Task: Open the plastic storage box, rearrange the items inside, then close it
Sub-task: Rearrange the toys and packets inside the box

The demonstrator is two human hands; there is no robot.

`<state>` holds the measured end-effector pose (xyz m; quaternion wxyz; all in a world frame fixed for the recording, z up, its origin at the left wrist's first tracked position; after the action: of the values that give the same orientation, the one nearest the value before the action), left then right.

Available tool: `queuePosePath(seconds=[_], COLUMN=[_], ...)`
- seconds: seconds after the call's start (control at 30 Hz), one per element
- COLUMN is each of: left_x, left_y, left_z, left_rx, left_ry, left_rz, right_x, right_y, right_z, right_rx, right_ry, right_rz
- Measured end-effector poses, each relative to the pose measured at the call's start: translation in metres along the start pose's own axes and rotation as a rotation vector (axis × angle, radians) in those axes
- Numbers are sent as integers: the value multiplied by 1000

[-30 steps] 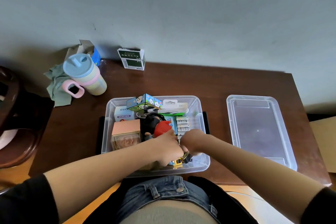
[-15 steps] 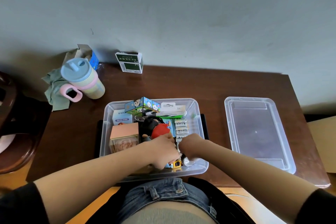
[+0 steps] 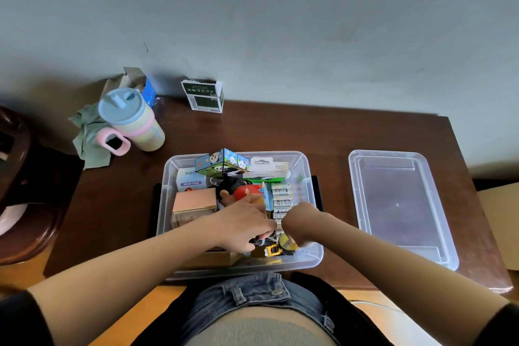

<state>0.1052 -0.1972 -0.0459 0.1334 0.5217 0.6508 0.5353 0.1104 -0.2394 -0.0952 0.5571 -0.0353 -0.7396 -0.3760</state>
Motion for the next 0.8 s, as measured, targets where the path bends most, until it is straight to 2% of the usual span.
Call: queuePosePath(seconds=[0.07,0.17,0.3,0.5,0.6,0.8], left_x=[3,9,32,94,118,119], left_y=[0,6,31,56,53,65], left_z=[1,2,12,79,104,116], left_rx=[32,126,306,479,481,420], left_ry=[1,7,50,420,567,586], left_rz=[-37,-107,-347,-750,-810,-846], right_x=[1,3,1,-13,-24,-36], right_y=[5,24,29,28,29,29], right_z=[-5,-24,-40,-45,-41,-41], right_rx=[-143,-446,-754,-1009,-1048,-1223], right_ry=[-16,-87,-145,-232,-256,-282], right_rz=[-38,-234,-349,-424,-464,-483])
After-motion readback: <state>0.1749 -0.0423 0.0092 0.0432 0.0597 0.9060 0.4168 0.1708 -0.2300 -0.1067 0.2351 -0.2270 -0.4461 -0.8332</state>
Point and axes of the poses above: each hand's wrist, its own x-axis away from the middle knuckle, its own y-axis out of the back of the hand, z = x × y, the point moved 10 cm from there along -x, towards the middle knuckle, and after that the axes turned 6 degrees about x, right-handed, at the moved point
